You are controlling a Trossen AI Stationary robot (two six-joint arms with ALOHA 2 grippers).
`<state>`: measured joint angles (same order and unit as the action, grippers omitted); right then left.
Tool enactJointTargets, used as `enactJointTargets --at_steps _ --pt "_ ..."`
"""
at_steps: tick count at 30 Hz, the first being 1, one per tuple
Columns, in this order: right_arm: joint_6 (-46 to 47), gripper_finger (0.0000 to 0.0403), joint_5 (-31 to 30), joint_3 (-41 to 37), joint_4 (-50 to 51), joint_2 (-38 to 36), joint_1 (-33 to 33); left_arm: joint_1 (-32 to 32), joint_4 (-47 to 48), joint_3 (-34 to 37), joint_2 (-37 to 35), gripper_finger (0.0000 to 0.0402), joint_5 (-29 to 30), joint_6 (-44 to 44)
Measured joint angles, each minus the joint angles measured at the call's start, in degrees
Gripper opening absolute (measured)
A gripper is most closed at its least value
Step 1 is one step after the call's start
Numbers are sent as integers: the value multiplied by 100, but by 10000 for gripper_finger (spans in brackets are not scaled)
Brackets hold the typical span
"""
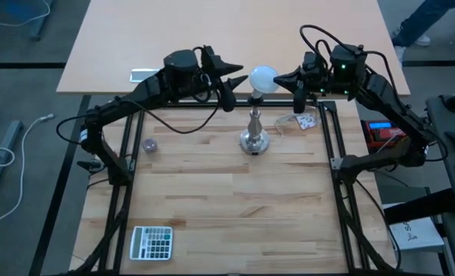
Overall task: Screw lightbulb
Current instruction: Insert the light bulb into the lamp
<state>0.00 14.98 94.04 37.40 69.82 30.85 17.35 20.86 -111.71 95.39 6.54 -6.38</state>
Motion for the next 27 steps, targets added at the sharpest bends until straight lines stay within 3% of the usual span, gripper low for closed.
enactJointTargets --at_steps 12,27 --pt "-61 0 -4 0 -46 34 4 -7 -138 9 22 162 -4 91" --pt "-54 0 -7 7 -48 83 4 -12 -186 255 18 149 -7 160"
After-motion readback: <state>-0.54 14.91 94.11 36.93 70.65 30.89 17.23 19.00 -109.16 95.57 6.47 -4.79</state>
